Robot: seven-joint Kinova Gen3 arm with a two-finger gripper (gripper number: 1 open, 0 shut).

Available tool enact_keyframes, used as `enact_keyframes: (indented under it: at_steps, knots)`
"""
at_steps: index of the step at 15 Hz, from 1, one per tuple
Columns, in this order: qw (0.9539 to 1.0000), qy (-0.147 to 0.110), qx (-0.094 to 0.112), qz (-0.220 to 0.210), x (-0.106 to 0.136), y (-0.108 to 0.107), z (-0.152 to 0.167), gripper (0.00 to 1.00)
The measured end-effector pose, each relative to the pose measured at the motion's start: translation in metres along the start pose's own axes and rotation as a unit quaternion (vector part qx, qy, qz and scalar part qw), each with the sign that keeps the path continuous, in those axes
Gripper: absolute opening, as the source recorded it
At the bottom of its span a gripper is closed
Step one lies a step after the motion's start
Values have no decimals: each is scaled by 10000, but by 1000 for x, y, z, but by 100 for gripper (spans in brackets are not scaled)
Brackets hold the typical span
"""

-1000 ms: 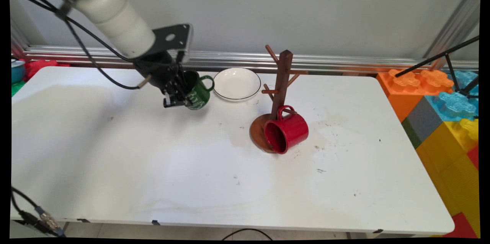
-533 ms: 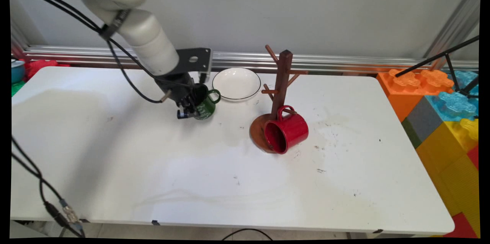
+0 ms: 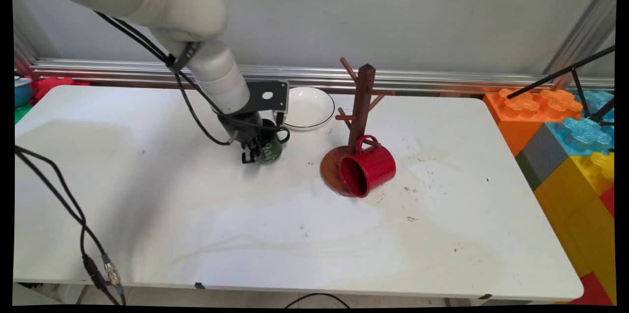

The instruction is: Place the picked object on the table

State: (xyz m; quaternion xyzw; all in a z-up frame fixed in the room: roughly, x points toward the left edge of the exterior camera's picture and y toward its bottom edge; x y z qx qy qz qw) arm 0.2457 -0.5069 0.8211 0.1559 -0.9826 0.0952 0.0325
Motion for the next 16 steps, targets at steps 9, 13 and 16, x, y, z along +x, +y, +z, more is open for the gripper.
enact_keyframes:
  at_steps: [9,13,16]
  knots:
    - [10000,25,13,-75,15,-2,27,100]
    - [9996,271,101,-32,20,-8,21,100]
    - [9986,510,148,7,15,-11,2,100]
